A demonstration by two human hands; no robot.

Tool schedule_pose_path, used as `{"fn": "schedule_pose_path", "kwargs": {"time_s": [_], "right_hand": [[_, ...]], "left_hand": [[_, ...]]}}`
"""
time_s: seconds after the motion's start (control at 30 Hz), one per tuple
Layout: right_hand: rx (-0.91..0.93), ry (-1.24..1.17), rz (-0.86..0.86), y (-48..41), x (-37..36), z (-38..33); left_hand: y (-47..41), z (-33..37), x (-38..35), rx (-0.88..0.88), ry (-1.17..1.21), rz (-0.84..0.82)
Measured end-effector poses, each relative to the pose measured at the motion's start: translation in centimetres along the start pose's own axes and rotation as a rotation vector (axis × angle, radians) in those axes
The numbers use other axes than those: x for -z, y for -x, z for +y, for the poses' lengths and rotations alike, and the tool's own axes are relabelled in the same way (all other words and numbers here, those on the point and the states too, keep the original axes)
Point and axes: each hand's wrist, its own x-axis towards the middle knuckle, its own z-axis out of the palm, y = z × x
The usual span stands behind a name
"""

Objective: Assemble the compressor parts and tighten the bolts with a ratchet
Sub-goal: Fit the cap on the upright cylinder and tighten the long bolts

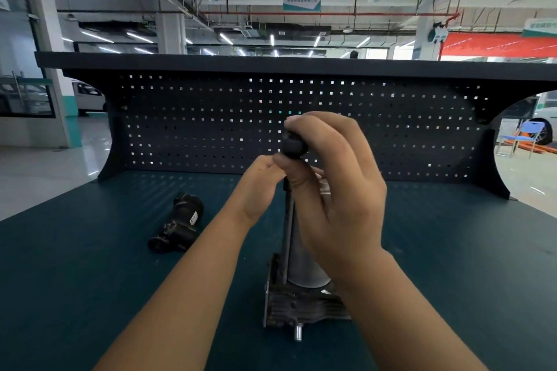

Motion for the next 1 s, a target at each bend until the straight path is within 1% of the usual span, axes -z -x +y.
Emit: {"fn": "schedule_pose_path", "kwargs": {"time_s": [0.1,0.23,0.3,0.37,0.47,0.57,0.67,0.77,0.8,0.83,0.9,0.97,1.0], "right_hand": [[0.005,-0.019,-0.008,-0.3,-0.2,-0.2],[-0.016,-0.038,-0.026,-0.2,0.5,0.5],[-0.053,-0.095,-0.003,0.1,0.9,1.1],[-0.08,-0.186,0.048,0.7,1.1,1.4],[-0.16,-0.24,0.209,1.3,1.4,1.8],[-0.354,-0.352,0.338,1.0,2.1,2.6],[-0.578,-0.573,0.426,0.6,2.9,4.2],[-0.886,-0.705,0.563,0.3,3.0,6.4],[-1.002,-0.719,0.576,0.2,2.9,7.3],[-1.113,-0.713,0.56,0.2,2.7,8.2],[-1.277,-0.655,0.452,0.4,2.5,9.9],[-1.335,-0.635,0.323,0.6,2.4,10.9],[-1.342,-0.67,0.294,0.7,2.5,11.1]], "left_hand": [[0.4,-0.4,-0.3,0.077,0.109,0.004],[0.1,-0.4,-0.2,0.066,0.21,0.066],[0.1,-0.5,-0.3,0.102,0.379,0.064],[-0.1,-0.8,-0.3,0.13,0.502,0.024],[-0.5,-0.7,-0.1,0.132,0.525,-0.027],[-0.7,-1.0,0.2,0.152,0.526,-0.038],[-0.6,-1.2,0.2,0.14,0.577,-0.065],[-0.6,-1.2,0.1,0.127,0.601,-0.072],[-0.6,-1.3,0.0,0.121,0.6,-0.077],[-0.6,-1.3,0.0,0.118,0.596,-0.084],[-0.7,-1.1,0.0,0.121,0.59,-0.096],[-0.7,-1.0,0.1,0.131,0.58,-0.103],[-0.8,-1.0,0.1,0.133,0.579,-0.107]]}}
